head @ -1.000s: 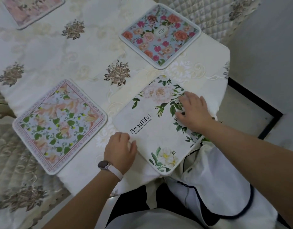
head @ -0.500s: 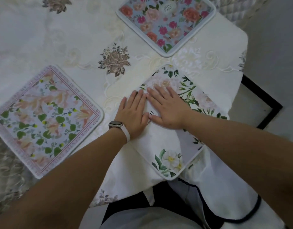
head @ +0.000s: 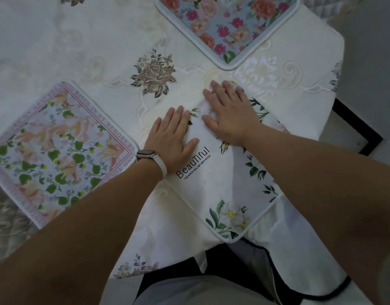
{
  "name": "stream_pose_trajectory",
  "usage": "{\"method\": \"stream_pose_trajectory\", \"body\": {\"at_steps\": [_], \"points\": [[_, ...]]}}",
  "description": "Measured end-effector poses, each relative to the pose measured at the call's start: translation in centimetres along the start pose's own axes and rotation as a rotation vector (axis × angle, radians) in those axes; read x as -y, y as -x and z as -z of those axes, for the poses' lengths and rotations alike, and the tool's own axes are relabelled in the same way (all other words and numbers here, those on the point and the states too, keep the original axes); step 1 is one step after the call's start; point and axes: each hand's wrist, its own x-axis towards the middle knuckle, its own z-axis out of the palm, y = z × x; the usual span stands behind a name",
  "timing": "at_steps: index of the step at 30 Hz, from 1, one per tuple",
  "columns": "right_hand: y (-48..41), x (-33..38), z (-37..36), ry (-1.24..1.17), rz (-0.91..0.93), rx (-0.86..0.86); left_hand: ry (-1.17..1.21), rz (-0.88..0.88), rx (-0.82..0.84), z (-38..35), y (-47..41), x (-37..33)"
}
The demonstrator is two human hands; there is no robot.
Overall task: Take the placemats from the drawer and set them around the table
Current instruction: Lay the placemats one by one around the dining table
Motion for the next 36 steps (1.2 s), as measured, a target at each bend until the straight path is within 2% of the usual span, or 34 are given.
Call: {"method": "stream_pose_trajectory", "body": {"at_steps": [16,21,25,29,34,36], "points": [[10.0,-3.7,-2.1,-0.081,-0.433,-0.049,-0.039,0.163,-0.013,-1.6,6.0,0.8],[13.1,-2.8,-3.1,-0.118,-0.535,-0.079,-0.027,0.079,0.006,-2.3,8.1,-0.5],[15.5,-0.7,-3.7,-0.120,-0.594,-0.060,-0.037,-0.069,0.046,-2.9,9.8,-2.5],[17.4,2.8,-4.3,-0.123,-0.569,-0.007,-0.035,-0.196,0.083,-3.6,10.5,-4.7],[19.4,8.3,-5.7,-0.126,-0.375,0.006,-0.038,-0.256,0.106,-3.4,9.9,-5.9],[19.6,9.4,-6.2,-0.119,-0.356,-0.020,-0.058,-0.309,0.126,-3.2,9.3,-6.3]]}}
